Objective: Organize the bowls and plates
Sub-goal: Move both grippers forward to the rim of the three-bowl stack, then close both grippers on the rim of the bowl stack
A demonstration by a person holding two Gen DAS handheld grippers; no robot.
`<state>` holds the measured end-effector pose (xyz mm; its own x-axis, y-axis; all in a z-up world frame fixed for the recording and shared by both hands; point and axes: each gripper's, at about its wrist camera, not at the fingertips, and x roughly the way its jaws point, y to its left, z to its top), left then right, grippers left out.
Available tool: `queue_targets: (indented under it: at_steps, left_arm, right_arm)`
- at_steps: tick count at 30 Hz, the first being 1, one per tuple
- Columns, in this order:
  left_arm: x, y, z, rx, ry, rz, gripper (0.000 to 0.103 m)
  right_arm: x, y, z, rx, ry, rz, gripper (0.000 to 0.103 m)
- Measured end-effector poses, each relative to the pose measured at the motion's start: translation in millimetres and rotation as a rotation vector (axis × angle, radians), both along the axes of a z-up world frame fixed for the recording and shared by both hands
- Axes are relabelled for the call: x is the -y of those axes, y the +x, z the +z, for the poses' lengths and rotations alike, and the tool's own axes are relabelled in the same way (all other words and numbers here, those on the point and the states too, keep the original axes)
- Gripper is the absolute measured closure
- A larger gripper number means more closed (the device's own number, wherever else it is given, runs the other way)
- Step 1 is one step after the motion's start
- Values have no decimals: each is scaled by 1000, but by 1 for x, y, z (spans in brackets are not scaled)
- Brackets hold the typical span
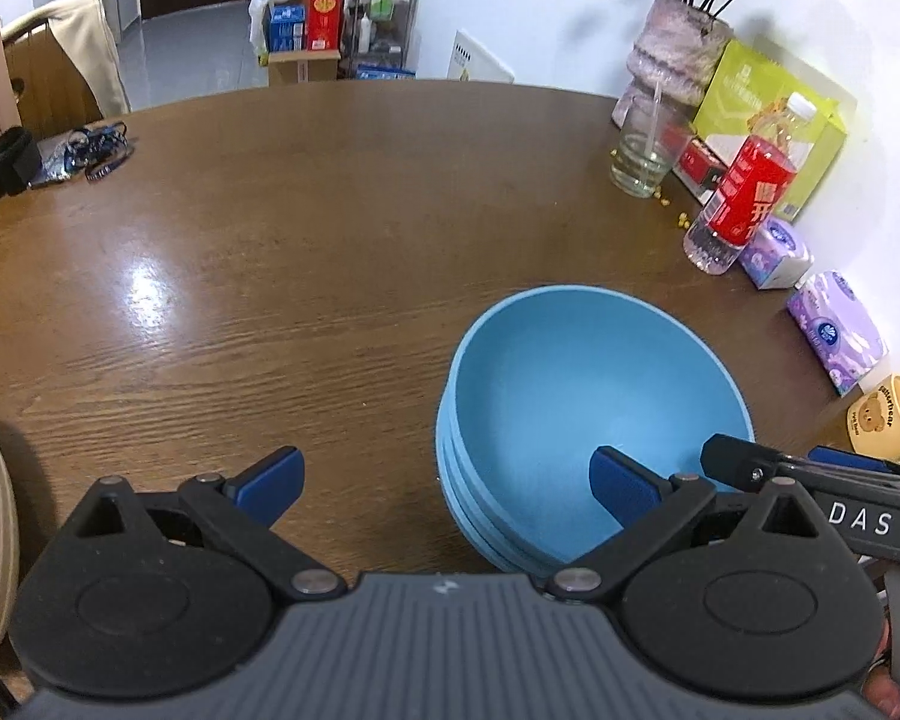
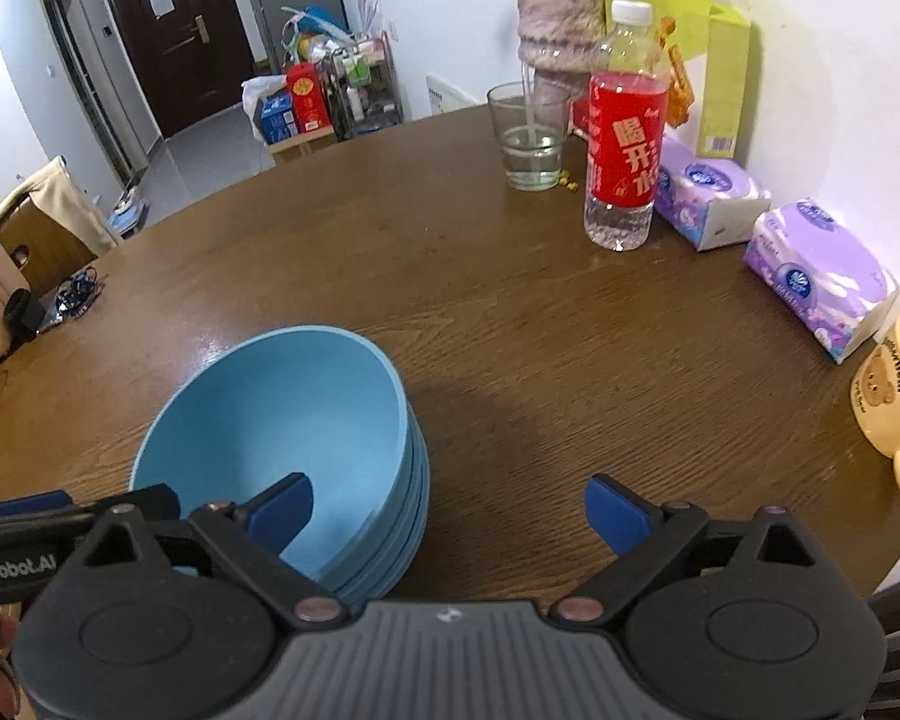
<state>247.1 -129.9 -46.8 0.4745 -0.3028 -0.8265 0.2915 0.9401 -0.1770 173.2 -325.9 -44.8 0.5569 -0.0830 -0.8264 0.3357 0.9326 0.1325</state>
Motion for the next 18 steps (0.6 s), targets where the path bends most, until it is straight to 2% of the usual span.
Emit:
queue_targets:
  at_steps: [7,18]
  left_arm:
    - [3,12,-11,-44,22,30,0]
    - [6,32,-25,-108,40,67,1]
  right_arm:
    - [9,17,-16,-56,60,6,8]
    - [17,41,-40,-138,123,35,18]
